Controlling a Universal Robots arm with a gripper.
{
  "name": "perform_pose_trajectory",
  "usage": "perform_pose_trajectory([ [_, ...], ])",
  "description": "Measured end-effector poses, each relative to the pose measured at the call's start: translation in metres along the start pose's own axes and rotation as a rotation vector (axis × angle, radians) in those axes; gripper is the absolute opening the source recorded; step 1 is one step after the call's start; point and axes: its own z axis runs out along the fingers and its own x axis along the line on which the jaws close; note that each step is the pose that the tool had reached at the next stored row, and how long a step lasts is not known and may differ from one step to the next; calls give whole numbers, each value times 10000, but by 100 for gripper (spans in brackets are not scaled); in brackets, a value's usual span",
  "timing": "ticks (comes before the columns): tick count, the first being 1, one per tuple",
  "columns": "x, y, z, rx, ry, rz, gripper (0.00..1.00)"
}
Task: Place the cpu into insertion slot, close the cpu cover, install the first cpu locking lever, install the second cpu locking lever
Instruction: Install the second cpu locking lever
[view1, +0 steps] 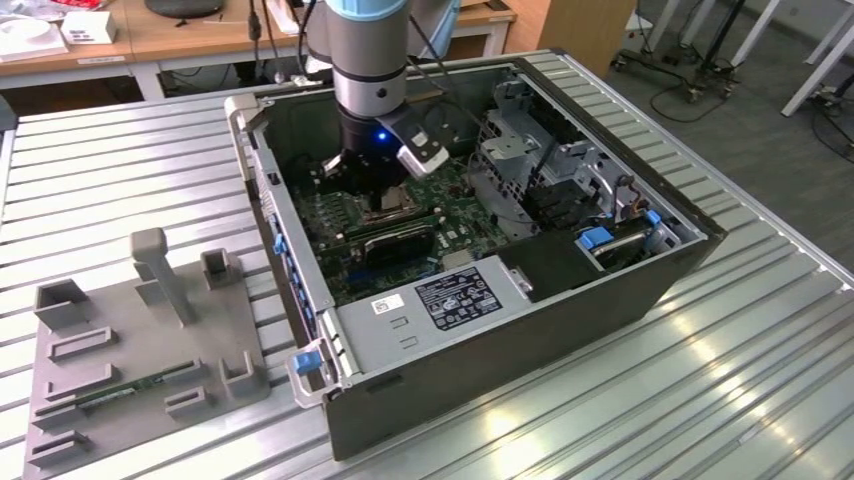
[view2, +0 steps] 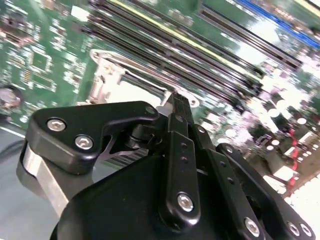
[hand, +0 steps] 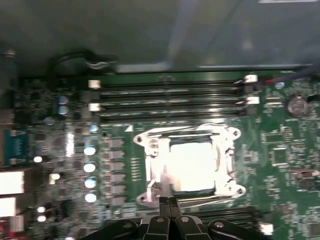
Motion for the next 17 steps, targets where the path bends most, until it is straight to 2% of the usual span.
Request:
perform_pose_trajectory([
  [5,-187,13,16,0,1,1,10],
  [7,-239,22,22,0,1,0,10],
  [13,-247,192,37,2,1,1,10],
  [17,-244,225,39,2,0,1,10],
])
